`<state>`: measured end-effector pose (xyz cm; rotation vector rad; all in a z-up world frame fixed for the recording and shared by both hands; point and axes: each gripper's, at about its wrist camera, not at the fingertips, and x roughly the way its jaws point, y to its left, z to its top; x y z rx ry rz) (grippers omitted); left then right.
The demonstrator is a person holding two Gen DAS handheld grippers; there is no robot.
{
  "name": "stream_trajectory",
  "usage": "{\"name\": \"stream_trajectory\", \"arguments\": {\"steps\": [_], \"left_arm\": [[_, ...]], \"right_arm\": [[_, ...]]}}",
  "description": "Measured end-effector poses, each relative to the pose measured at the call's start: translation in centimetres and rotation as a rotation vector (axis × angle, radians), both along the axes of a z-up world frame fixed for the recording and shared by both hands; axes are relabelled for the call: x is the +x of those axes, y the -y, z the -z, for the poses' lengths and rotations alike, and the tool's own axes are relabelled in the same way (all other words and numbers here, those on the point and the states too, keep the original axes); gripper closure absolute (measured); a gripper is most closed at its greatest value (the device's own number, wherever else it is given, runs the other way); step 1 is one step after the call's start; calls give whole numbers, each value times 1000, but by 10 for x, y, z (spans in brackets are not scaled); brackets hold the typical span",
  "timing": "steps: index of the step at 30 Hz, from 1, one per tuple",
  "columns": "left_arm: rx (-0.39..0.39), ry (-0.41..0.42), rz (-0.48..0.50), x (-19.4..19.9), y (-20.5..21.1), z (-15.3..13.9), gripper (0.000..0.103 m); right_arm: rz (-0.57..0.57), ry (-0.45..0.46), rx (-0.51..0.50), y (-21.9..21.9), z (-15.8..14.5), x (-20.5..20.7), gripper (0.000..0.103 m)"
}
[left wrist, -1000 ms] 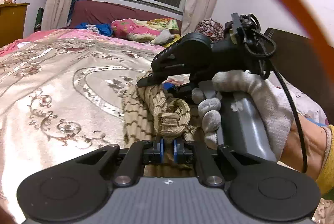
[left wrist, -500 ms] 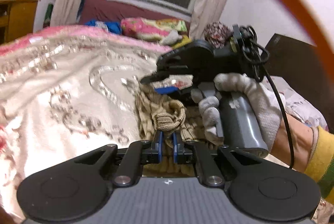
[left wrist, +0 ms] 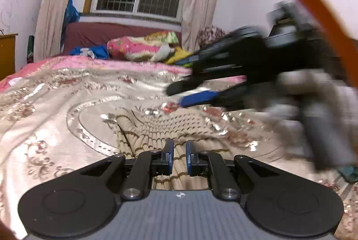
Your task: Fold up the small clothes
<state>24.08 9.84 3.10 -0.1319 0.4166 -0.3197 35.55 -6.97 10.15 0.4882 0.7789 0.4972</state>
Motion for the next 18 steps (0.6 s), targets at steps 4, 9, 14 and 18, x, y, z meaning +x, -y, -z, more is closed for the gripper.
{"name": "stream_trajectory", "arguments": {"steps": [4,9,14,18], "left_arm": [[18,-85,-44,29,-4,22,86],[-14,-139,-86,36,-23,37,89],[-35,-162,-93,39,-28,43,89],[-49,-169,-101,38,-30,41,89]], "right_arm": [[2,-1,-65,27,0,-21,75],[-26,-37,-175,45,25,-45,75],[-47,9,-230,44,47,-67,77],[-34,4,-238,36,57,-61,77]]}}
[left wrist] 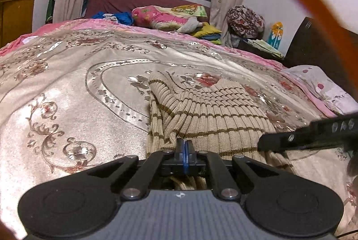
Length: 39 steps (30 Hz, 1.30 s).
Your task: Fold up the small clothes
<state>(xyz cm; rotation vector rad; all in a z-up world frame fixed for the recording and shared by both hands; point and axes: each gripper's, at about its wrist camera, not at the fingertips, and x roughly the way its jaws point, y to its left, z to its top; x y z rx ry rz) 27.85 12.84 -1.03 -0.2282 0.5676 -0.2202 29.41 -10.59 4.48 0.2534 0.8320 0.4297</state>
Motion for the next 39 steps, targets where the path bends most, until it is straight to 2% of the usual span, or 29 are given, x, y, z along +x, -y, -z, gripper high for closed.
{"name": "stream_trajectory", "arguments": {"steps": [3,7,13,17,22,25,28,30,31,34,35,38,39], "left_arm": [[-24,-5,2,-2,-4,-1,89],[-16,-2,12,-2,-3,-1,89],[-18,-9,21,-2,-4,0,89],[-7,-10,26,-1,-4,0,89],[-40,-4,35,-5,-7,-10,89],[-29,39,38,-8,-6,-19,88],[16,78,29,-8,1,-25,80],[37,87,33,-5,6,-24,68],[45,87,31,-3,8,-23,66],[98,56,3,5,12,-13,64],[105,38,-5,8,10,-9,60],[53,-3,-26,13,-2,-1,46],[26,-18,-35,15,-8,0,45]], "right_arm": [[17,-6,22,0,-12,0,77],[35,5,50,10,-21,-22,74],[75,-23,-5,11,-1,-54,73],[92,-100,12,5,22,-50,74],[75,-107,-8,7,11,-55,72],[83,-47,9,13,-6,-60,72],[135,17,42,23,-18,-51,56],[170,48,22,25,-19,-37,53],[180,57,17,26,-18,-30,52],[182,19,35,26,-8,-8,44],[184,7,38,26,-5,-3,41],[165,-14,55,23,4,8,35],[158,-19,70,23,7,9,34]]}}
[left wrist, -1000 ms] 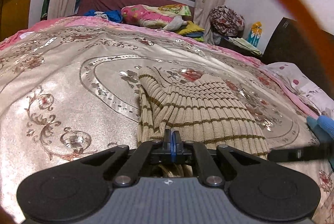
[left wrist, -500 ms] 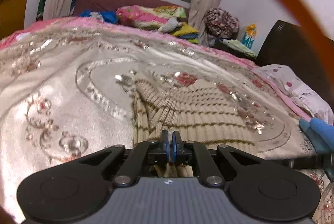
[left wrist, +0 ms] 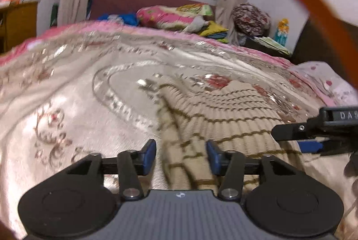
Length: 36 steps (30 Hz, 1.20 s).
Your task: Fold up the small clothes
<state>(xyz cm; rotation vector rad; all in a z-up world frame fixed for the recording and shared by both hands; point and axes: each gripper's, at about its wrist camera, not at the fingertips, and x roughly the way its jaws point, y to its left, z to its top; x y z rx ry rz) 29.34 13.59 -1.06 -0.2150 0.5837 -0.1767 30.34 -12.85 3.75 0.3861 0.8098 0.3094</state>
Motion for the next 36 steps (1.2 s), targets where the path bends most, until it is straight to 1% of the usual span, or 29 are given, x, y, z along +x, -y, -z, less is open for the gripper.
{"name": "stream_trajectory", "arguments": {"steps": [1,3,5,7,8,10,12,14,17,19,25,27,29,31,33,35,36], "left_arm": [[-30,-9,-2,0,-4,1,45],[-51,-22,11,2,-6,3,45],[-78,-40,41,4,-5,6,46],[-118,-58,58,6,-3,10,48],[-123,-59,56,6,-3,12,48],[-149,-69,62,7,-6,12,52],[-188,-88,77,9,-9,13,57],[-208,-101,84,8,-10,13,59],[-219,-120,94,2,-6,12,61],[-199,-129,117,-8,1,9,61],[-157,-170,205,-50,15,5,60],[-119,-160,198,-58,17,-3,61],[-78,-120,187,-62,19,-16,61],[-42,-66,165,-60,23,-31,61],[23,4,140,-52,33,-46,61],[54,37,124,-38,42,-51,61],[57,33,126,-27,46,-50,61]], "right_arm": [[-7,-9,20,0,3,3,34],[-9,-25,58,2,8,9,33],[-18,-31,90,4,12,12,29],[-15,-55,139,6,19,16,29],[-11,-62,167,7,23,17,29],[-7,-61,171,5,26,18,29],[-10,-53,161,2,25,18,33],[-15,-53,155,3,24,17,44],[-17,-67,185,10,20,14,56],[-24,-73,198,13,17,9,57],[-90,-106,157,31,9,-23,57],[-108,-117,127,38,4,-35,55],[-102,-111,90,43,-2,-47,55],[-82,-54,34,47,-14,-57,55],[-67,18,-17,46,-27,-64,55],[-72,72,-23,42,-38,-65,55],[-80,83,-19,38,-41,-62,55]]}}
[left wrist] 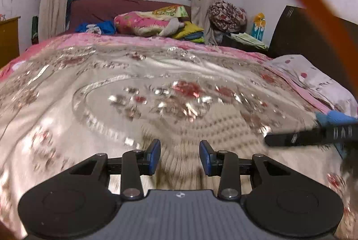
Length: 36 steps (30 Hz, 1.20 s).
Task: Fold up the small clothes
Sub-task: 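Open both grippers and pull them back from the folded sweater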
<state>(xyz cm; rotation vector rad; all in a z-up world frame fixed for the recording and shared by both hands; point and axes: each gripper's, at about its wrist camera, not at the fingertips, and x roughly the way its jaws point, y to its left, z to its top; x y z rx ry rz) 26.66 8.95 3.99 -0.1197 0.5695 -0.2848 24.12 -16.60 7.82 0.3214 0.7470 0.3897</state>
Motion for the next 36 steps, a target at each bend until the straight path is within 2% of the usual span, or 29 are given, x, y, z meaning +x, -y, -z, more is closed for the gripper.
{"name": "stream_trajectory", "arguments": {"steps": [5,9,13,23,26,32,36], "left_arm": [[113,-73,-64,38,10,21,60],[120,-82,-79,33,10,21,60],[125,-85,-85,23,13,16,60],[128,-107,-74,-10,20,4,60],[129,-122,-67,-18,22,5,60],[138,-144,-67,-31,25,6,59],[150,-147,-74,-45,28,5,50]], "right_arm": [[-36,10,-72,-31,8,21,58],[-23,-10,-111,-36,22,31,58],[-10,-14,-115,-35,19,29,58],[-25,15,-103,-38,-1,-15,57],[-20,2,-134,-42,3,-24,57],[2,-29,-134,-41,10,-36,57],[13,-29,-123,-38,5,-47,57]]}}
